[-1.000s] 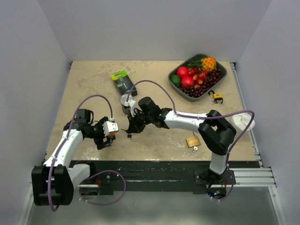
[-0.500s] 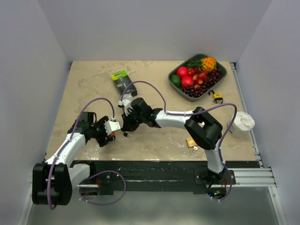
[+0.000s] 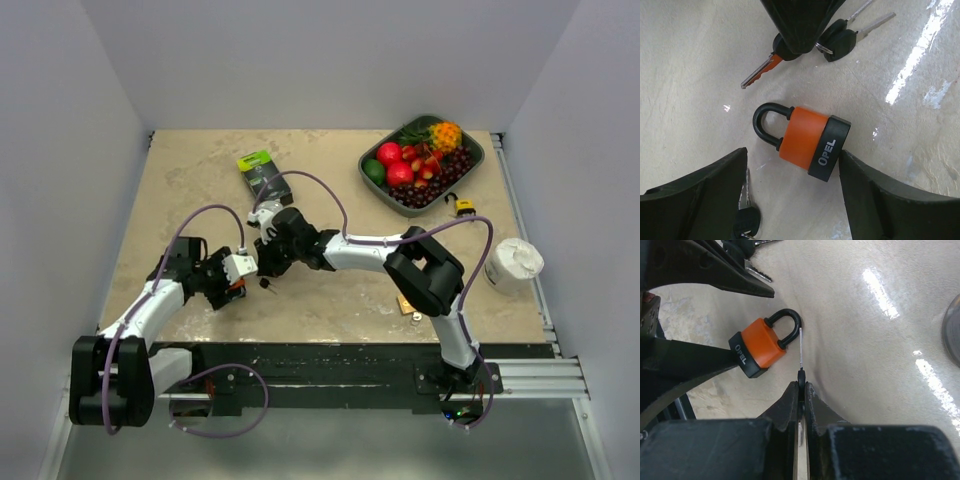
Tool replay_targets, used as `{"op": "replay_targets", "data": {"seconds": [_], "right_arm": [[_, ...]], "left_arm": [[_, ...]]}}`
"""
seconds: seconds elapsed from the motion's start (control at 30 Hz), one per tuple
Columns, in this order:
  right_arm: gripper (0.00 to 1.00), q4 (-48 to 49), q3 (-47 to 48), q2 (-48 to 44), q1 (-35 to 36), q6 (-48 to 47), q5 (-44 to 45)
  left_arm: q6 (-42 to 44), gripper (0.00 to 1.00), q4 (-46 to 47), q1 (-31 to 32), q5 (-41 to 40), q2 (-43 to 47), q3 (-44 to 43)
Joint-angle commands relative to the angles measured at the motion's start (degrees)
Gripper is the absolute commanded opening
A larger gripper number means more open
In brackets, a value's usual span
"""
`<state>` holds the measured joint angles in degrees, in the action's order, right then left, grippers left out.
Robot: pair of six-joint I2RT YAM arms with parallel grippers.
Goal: Lock with the key
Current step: Place the key at the center of the board.
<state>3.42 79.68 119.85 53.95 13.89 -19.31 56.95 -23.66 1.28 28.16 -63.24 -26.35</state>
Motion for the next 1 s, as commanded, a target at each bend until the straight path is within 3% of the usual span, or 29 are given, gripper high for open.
{"op": "replay_targets", "data": {"seconds": [0.0, 0.23, 0.6, 0.97], "right_arm": [[0.07, 0.2, 2.5, -0.2, 0.5, 0.3, 3.1], [0.11, -0.8, 3.5, 0.6, 0.7, 0.3, 3.6], [0.15, -1.4, 0.7, -1.7, 0.9, 0.3, 4.5], [0.38, -1.5, -1.2, -8.0, 0.8, -0.7, 2.2]], "left_arm": [[-1.2, 0.77, 3.4, 0.2, 0.5, -0.7, -1.1], [-2.9, 0.76, 4.4, 0.2, -0.9, -0.7, -1.9], [-5.0, 0.84, 3.3, 0.0, -1.0, -0.7, -3.6], [-8.4, 0.94, -2.6, -3.2, 3.1, 1.1, -9.7]]}}
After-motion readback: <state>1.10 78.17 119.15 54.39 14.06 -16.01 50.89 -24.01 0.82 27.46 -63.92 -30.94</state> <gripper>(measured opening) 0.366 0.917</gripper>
